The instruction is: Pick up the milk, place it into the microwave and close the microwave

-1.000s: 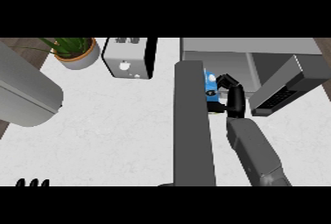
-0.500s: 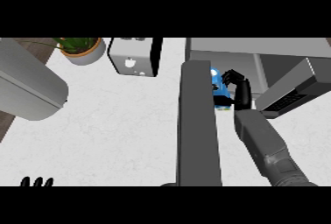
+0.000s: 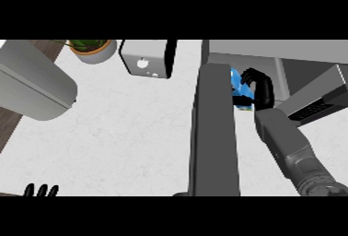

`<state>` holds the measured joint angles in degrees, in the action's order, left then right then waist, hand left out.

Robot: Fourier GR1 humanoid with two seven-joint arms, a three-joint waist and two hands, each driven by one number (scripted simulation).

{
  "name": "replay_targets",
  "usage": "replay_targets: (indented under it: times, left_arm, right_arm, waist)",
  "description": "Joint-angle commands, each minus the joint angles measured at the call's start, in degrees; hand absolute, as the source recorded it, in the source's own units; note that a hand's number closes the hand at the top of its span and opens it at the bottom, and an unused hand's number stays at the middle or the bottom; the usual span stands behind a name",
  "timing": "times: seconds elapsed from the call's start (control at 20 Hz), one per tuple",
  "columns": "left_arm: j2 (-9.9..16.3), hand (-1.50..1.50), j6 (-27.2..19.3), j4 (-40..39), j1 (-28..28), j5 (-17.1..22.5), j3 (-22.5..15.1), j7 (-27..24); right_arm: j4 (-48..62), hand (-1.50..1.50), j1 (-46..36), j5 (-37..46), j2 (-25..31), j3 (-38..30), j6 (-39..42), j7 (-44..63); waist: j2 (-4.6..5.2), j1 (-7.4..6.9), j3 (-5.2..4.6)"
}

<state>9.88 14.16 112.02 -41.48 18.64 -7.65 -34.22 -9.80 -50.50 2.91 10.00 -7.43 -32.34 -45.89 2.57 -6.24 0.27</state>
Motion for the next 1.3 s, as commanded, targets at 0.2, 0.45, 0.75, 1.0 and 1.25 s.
replay_targets:
  times: [0.2,0.45,0.75,1.0,1.25]
  left_arm:
    - [-0.22,-1.50,0.44,-1.57,1.03,0.01,0.03,-0.43]
    - [-0.13,-1.50,0.06,-0.42,1.97,0.17,-0.13,0.85]
    - [0.92,-1.50,0.47,-2.14,3.78,0.00,1.04,1.22]
    - [0.61,-1.50,1.39,-3.83,4.92,0.43,0.39,1.05]
    - [1.16,-1.50,1.28,-2.99,4.85,-0.43,0.72,0.73]
  right_arm:
    - [-0.26,1.50,-3.82,-1.63,1.90,-2.95,-2.17,-2.43]
    - [-0.67,1.50,-5.14,-1.76,1.93,-4.05,-6.02,-4.51]
    - [0.16,1.50,-6.18,-0.20,1.34,-4.28,-17.88,-4.44]
    - [0.73,1.50,-7.13,0.00,3.05,-4.98,-18.60,-3.05]
    - [9.43,-1.50,-2.07,4.33,6.70,-2.20,-31.09,6.88]
  waist:
    - [0.47,-0.76,0.10]
    - [1.14,-2.11,0.17]
    - [1.26,-2.14,0.03]
    - [1.63,-2.44,0.07]
    - [3.01,-3.35,-0.67]
